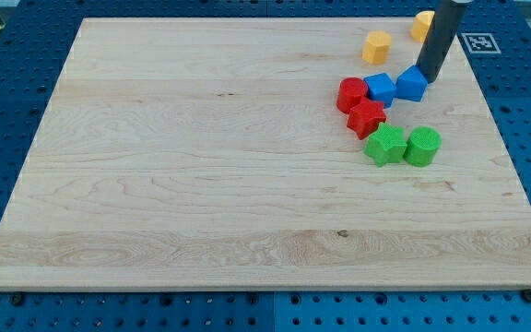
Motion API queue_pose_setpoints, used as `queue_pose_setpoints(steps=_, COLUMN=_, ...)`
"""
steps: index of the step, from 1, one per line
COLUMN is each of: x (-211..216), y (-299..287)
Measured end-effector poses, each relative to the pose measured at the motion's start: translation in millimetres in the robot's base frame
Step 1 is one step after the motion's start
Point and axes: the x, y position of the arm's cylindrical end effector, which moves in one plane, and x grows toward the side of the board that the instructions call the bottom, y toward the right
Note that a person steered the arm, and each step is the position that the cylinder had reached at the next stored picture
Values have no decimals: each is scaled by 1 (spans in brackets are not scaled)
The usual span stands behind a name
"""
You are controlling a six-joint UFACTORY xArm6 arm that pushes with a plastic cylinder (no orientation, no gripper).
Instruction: Move yellow hexagon above the blue triangle
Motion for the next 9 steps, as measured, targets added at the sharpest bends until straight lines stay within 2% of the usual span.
queue_pose_setpoints(steps=2, x=-50, y=9)
queue_pose_setpoints(steps=3, x=-51, y=16)
queue_pose_setpoints(steps=5, x=-81, y=-39)
queue_pose_setpoints(steps=9, x=-66, y=-133)
